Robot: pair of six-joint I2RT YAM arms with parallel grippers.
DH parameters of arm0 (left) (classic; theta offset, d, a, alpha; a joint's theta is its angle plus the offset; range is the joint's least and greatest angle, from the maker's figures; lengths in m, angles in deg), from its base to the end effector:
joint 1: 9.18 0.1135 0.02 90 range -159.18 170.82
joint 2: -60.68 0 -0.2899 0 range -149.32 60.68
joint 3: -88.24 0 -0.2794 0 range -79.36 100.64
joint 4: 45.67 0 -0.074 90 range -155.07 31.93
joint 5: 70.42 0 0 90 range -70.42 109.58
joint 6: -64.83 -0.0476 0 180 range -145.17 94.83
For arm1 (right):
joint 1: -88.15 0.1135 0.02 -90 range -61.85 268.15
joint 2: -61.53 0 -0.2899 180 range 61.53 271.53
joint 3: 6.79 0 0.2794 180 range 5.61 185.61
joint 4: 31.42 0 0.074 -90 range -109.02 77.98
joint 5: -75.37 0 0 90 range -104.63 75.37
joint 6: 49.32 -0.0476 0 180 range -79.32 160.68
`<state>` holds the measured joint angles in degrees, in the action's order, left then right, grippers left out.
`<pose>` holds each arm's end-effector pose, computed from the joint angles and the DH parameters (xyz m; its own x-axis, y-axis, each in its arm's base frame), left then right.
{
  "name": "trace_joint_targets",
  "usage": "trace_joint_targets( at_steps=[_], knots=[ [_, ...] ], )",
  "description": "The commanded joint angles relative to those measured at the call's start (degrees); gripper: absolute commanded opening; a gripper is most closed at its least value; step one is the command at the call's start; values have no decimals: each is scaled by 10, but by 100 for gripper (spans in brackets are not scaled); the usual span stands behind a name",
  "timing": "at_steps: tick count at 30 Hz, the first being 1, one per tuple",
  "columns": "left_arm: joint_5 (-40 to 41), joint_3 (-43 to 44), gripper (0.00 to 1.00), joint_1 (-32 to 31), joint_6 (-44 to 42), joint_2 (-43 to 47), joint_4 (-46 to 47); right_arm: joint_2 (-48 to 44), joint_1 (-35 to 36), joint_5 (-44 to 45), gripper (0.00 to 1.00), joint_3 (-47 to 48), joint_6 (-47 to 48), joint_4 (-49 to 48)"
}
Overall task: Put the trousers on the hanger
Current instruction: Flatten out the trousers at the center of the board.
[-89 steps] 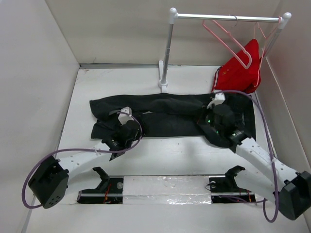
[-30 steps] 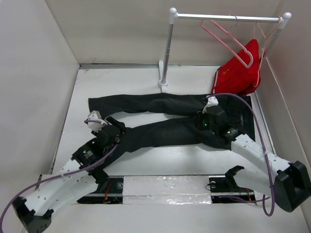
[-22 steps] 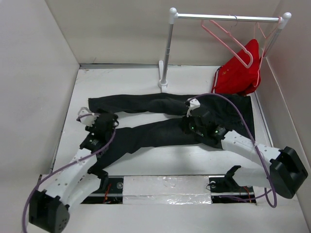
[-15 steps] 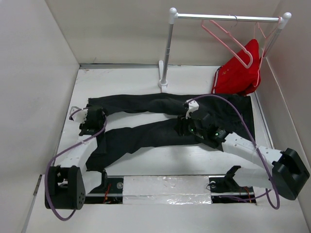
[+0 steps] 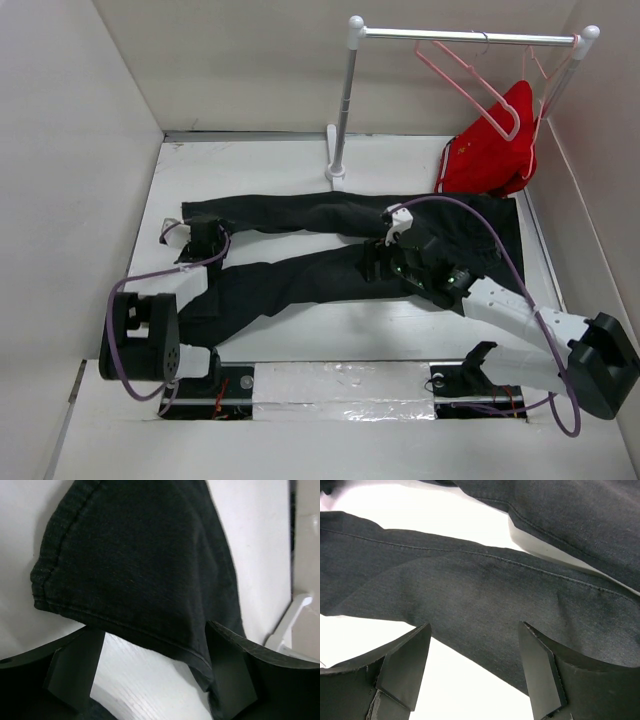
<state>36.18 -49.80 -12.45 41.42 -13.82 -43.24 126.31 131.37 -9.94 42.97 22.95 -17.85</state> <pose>0.2819 -0.0025 0.1826 -0.0227 -0.8796 -0.4752 -0.5359 0.4120 -0.7369 0.2016 0.1841 0.2452 -0.5241 -0.0760 -0.8483 -0.4941 0.8384 0.2301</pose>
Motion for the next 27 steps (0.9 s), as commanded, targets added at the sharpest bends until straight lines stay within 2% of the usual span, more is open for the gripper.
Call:
trace_joint_targets(
  at_steps=[1,4,5,6,7,8,9,11,12,14,16,17,19,20,23,26,27],
  knots=[
    [-20,23,79,3,22,-35,47,-26,5,11,75,-7,3,-22],
    [-11,23,65,3,29,-49,57,-40,5,44,72,-13,-1,-18],
    [-3,23,58,3,28,-50,61,-43,5,53,64,-14,-6,-18],
    [8,23,38,3,28,-49,57,-49,5,63,59,-17,-11,-16],
    [28,25,29,3,28,-43,51,-52,5,81,54,-18,-16,-13],
    [35,28,22,3,25,-38,47,-55,-2,89,35,-19,-28,-13],
    [43,31,12,3,14,-32,41,-64,-8,100,28,-21,-36,-13],
    [69,51,4,16,2,-15,28,-75,-30,117,18,-33,-53,6],
    [74,62,0,23,-8,-11,9,-82,-38,129,17,-37,-57,8],
    [84,90,0,48,-20,0,-5,-109,-57,148,18,-47,-69,23],
    [79,108,0,67,-32,6,-22,-142,-74,162,25,-54,-75,34],
    [75,120,0,85,-37,7,-20,-155,-92,163,35,-64,-81,37],
    [63,142,0,102,-53,3,-19,-180,-112,161,46,-77,-89,44],
    [64,149,0,113,-61,1,-20,-205,-121,158,58,-88,-94,47],
    [65,171,0,121,-76,-21,-47,-242,-147,139,72,-103,-97,55],
    [45,132,6,121,-64,-25,-37,-255,-154,138,73,-113,-99,58],
    [39,116,12,121,-59,-23,-11,-258,-161,139,73,-112,-101,63]
  ],
)
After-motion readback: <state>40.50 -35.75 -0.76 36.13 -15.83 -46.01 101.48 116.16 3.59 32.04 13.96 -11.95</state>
